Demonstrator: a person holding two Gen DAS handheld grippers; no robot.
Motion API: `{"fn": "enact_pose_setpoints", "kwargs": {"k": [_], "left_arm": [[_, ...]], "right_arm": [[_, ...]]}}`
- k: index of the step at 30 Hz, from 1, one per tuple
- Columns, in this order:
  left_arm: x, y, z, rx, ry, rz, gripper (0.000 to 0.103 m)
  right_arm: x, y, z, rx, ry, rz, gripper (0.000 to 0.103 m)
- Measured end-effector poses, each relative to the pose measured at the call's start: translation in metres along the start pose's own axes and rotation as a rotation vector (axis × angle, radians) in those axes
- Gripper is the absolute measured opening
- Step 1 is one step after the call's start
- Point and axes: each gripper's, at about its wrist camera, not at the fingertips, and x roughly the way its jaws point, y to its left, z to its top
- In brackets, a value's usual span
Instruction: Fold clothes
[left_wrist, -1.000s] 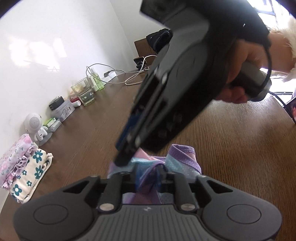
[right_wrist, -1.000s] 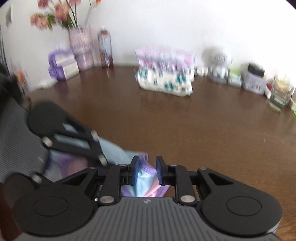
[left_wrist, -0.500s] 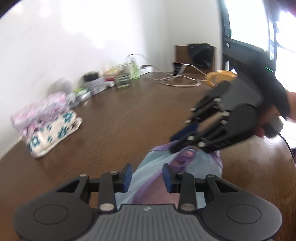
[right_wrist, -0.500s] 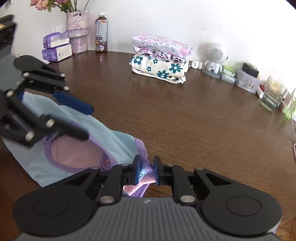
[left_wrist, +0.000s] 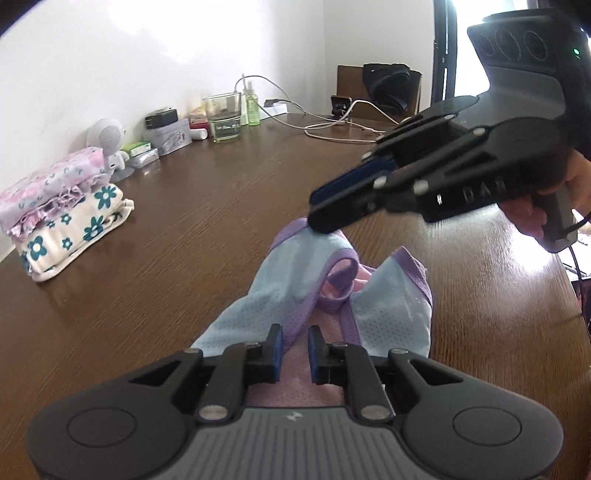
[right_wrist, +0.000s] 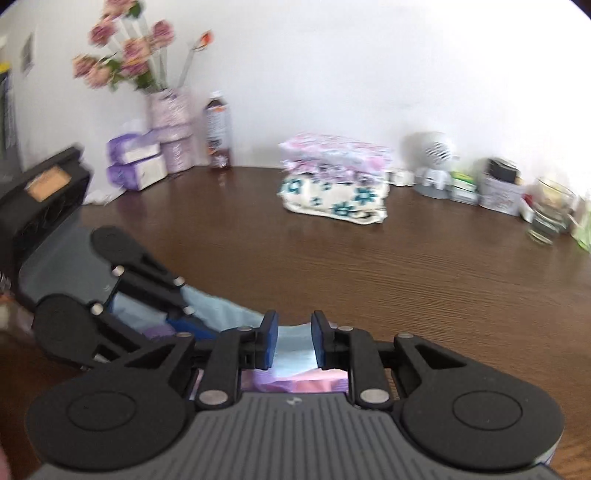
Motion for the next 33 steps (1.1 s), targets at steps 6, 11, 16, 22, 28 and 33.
{"fn": "enact_pose_setpoints", "kwargs": {"k": [6,11,16,22,28,33], "left_arm": [[-0.011,-0.003,-0.001,0.001,-0.018,0.002,0.014],[-0.035,0.014,0.000,-0.102,-0.079,0.043,0.014],[-0.029,0.028,-0.007,-0.163,-0.007,0.080,0.013],[-0.019,0.027,-0.014,-0.148,0.030,0.070,0.013],[-0.019,0.015,-0.005,-0.040,-0.016,0.075,0.017],[-0.004,-0.013,0.026,0.154,-0.055,0.052,0.027]], "right_arm": [[0.019,0.012,-0.012,-0.122,0.119,-0.083,0.019],[0.022,0.010,-0.023,-0.096,0.130,-0.081,0.019],[0.022,0.011,-0.027,-0.102,0.118,-0.087,0.019],[0.007,0.001,-0.014,0.009,0.047,-0.074,0.019],[-0.006,-0.015,-0.014,0.119,0.034,-0.049,0.019],[-0.009,-0.018,-0.021,0.121,0.047,-0.077,0.019]]}}
